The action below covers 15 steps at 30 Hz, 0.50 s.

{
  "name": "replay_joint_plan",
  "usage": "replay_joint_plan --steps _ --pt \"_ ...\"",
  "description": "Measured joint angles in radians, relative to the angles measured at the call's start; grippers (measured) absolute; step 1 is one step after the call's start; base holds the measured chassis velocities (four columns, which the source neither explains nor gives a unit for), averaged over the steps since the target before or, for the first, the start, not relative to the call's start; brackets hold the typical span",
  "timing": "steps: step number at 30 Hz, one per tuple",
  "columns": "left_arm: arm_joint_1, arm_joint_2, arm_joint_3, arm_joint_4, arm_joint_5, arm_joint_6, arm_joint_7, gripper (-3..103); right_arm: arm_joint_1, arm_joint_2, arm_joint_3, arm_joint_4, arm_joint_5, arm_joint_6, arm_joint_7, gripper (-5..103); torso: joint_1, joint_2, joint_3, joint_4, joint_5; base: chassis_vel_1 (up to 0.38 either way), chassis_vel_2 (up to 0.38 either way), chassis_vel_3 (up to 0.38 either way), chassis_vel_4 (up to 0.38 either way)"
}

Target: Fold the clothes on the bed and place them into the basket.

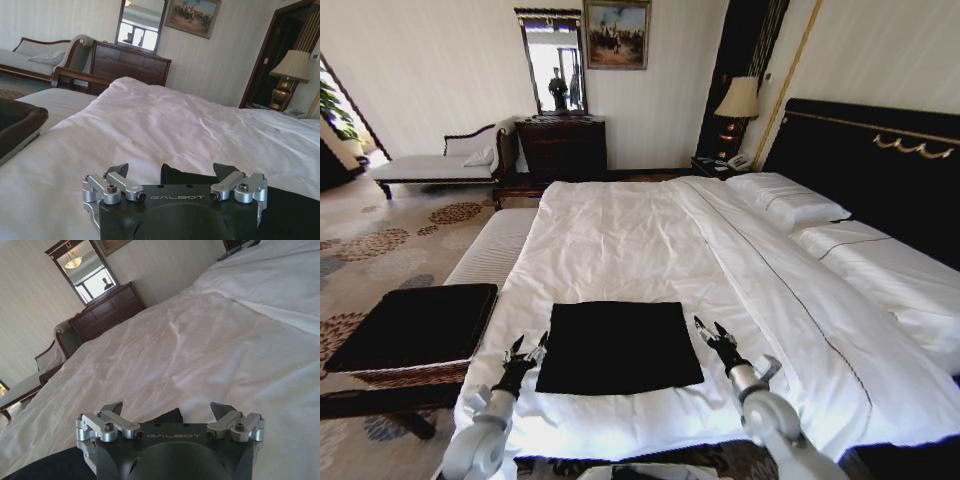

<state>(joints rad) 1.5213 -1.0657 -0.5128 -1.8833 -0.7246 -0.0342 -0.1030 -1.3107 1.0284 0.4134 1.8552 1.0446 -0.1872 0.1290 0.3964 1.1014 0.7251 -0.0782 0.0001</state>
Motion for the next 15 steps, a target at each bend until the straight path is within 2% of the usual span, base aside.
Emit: replay_joint_plan --steps 1,3,7,10,15 --pt "0.000 0.000 0.000 0.000 0.000 0.000 0.000 96 0.000 0.000 0.000 0.000 0.000 0.000 0.000 94 0.000 0.000 0.000 0.0000 0.0000 0.000 0.000 0.000 0.000" --pt "-0.053 0.001 0.037 0.035 -0.016 0.021 -0.003 100 0.130 -0.016 -0.049 -0.110 0.081 -0.041 -0.025 99 0.000 0.000 0.000 0.0004 0.0000 0.000 0.000 0.000 0.000" --pt "-0.070 -0.010 0.060 0.050 -0.017 0.026 -0.004 100 0.237 -0.008 -0.092 -0.238 0.146 -0.083 -0.062 100 0.000 0.000 0.000 0.0007 -0.0001 0.000 0.000 0.000 0.000" --pt "-0.056 -0.026 0.072 0.063 -0.007 0.023 0.005 100 0.289 0.005 -0.112 -0.355 0.145 -0.097 -0.093 100 0.000 0.000 0.000 0.0003 0.0000 0.000 0.000 0.000 0.000" --pt "-0.031 -0.040 0.068 0.062 -0.001 0.016 0.010 100 0.316 0.012 -0.122 -0.428 0.136 -0.099 -0.125 100 0.000 0.000 0.000 0.0002 0.0000 0.000 0.000 0.000 0.000"
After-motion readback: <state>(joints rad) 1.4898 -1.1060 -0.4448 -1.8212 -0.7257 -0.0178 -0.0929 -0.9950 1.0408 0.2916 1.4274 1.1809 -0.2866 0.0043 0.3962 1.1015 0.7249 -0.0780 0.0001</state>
